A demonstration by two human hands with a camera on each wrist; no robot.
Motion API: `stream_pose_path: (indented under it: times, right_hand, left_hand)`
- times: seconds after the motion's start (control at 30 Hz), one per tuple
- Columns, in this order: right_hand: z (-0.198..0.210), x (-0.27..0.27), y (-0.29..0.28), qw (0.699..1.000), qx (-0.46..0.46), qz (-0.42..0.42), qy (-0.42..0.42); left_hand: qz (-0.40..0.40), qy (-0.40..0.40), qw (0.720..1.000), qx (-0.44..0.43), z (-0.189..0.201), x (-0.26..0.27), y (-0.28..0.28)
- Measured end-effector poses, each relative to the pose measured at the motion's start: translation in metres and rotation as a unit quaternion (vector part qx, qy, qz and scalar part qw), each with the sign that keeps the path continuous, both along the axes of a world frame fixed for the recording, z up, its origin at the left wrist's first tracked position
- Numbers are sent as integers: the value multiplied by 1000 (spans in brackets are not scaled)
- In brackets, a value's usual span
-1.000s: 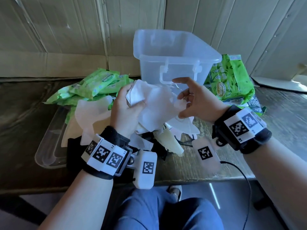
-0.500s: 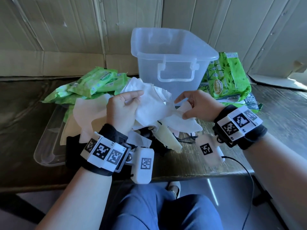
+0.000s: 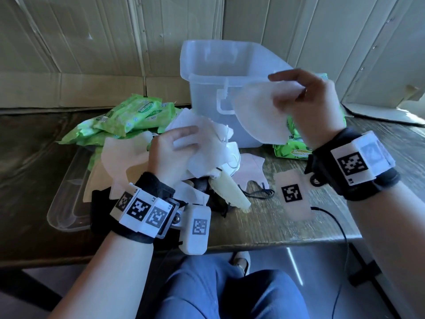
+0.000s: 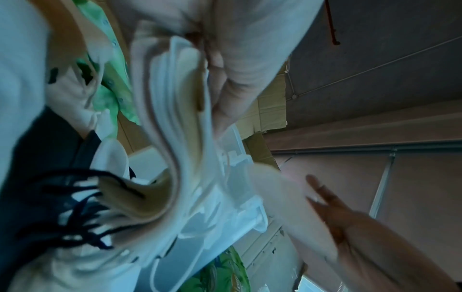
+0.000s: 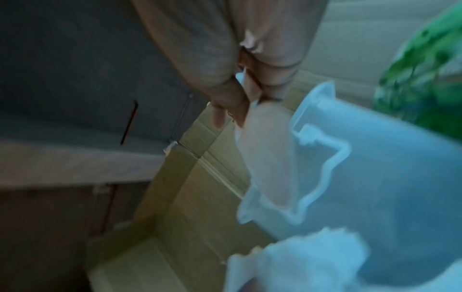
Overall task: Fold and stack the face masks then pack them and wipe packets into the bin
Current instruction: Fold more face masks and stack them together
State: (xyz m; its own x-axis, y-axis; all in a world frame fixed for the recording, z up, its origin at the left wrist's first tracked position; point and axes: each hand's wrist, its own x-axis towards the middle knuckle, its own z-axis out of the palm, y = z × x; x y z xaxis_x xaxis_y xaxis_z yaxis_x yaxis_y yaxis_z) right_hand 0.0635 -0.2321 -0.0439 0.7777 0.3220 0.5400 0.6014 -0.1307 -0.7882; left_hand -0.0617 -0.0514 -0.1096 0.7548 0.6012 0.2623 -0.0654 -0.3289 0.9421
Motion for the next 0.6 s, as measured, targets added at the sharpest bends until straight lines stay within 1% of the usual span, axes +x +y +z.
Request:
stream_pose_path:
  times: [0.07,0.1,0.13,0.17,0.23,0.3,0.33,0.37,0.4,0.43,0.47,0.53,0.6]
  right_hand:
    - [3,-19,10,991,91,66,70]
    - [1,-28,15,982,110,101,114]
    - [-4,-36,19,975,107,128,144]
    - [-7,-44,23,975,80,135,156]
    - [-16,-52,24,983,-16,114,145]
    - [-22,-54,24,980,-83,95,152]
    - [-24,-52,23,980,-106,77,148]
    - [-25,-49,22,983,-136,41,116]
    - [-24,-46,21,983,-171,-4,64]
    - [-22,-44,20,980,-193,-39,7]
    - [-19,-46,19,977,-200,-57,-48]
    - [-13,-51,19,965,-223,-42,-131]
    - [-12,-57,22,955,-257,0,-151]
  left_hand:
    - [-31,-20,998,-48,2,1,-6]
    - [-48,-32,996,-65,4,0,-9]
    - [-67,-45,994,-80,6,-1,-13]
    - [-81,-60,991,-93,8,-2,-15]
    - [-85,-69,989,-94,7,-4,-18]
    - [-79,-58,991,-88,5,-3,-18]
    - [-71,-50,994,-71,3,-3,-17]
    - [-75,-43,995,-49,2,-4,-16]
    - [-81,-41,995,-47,0,-3,-15]
    - [-86,-32,994,-53,3,-5,-15]
    - [-105,-29,992,-68,3,-6,-16]
    - [-135,-26,987,-82,5,-8,-18]
    - [-152,-32,986,-54,4,-8,-19]
